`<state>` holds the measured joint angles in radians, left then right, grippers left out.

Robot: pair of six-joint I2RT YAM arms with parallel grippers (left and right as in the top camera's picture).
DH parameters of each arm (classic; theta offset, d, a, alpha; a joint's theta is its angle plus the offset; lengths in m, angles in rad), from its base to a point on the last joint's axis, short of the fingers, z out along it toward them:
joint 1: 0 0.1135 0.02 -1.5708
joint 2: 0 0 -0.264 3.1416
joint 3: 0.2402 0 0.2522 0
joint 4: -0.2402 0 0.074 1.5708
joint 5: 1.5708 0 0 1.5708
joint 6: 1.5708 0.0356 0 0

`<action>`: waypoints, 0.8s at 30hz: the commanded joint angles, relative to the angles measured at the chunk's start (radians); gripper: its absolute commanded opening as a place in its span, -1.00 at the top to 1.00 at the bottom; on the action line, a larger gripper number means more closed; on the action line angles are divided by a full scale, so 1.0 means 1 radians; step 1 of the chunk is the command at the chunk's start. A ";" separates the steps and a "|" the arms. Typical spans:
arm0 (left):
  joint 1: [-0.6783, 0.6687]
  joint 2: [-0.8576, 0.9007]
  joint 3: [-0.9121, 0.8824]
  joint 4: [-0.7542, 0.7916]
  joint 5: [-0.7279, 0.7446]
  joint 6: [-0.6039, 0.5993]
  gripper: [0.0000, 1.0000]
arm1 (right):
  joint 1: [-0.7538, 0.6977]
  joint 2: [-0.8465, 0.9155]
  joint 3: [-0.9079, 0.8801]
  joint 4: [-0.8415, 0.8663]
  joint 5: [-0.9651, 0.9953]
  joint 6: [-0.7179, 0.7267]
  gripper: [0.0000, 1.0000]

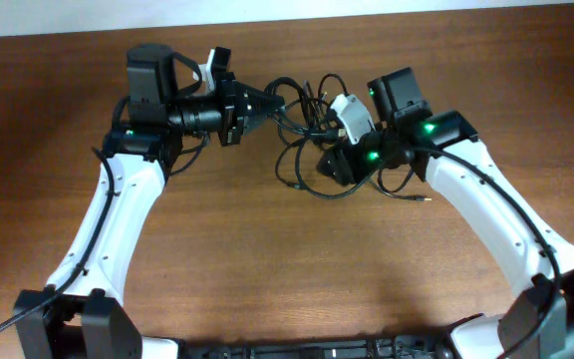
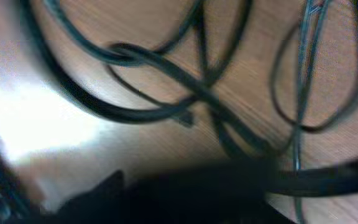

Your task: Untangle cables

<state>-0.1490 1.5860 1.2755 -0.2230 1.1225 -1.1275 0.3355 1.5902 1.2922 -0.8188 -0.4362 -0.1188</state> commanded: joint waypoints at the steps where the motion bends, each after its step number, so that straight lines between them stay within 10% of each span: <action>1: 0.026 -0.008 0.006 0.009 0.003 0.047 1.00 | 0.004 0.011 0.010 0.003 0.128 0.019 0.15; 10: 0.020 -0.008 0.006 -0.242 0.007 0.763 1.00 | -0.238 -0.028 0.009 -0.022 -0.173 0.636 -0.15; 24: -0.075 -0.077 0.006 0.007 0.146 0.732 1.00 | -0.236 0.037 -0.029 0.069 -0.332 0.868 -0.24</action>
<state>-0.1825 1.5417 1.2732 -0.2230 1.2285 -0.3897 0.0952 1.6188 1.2713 -0.7563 -0.7254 0.7414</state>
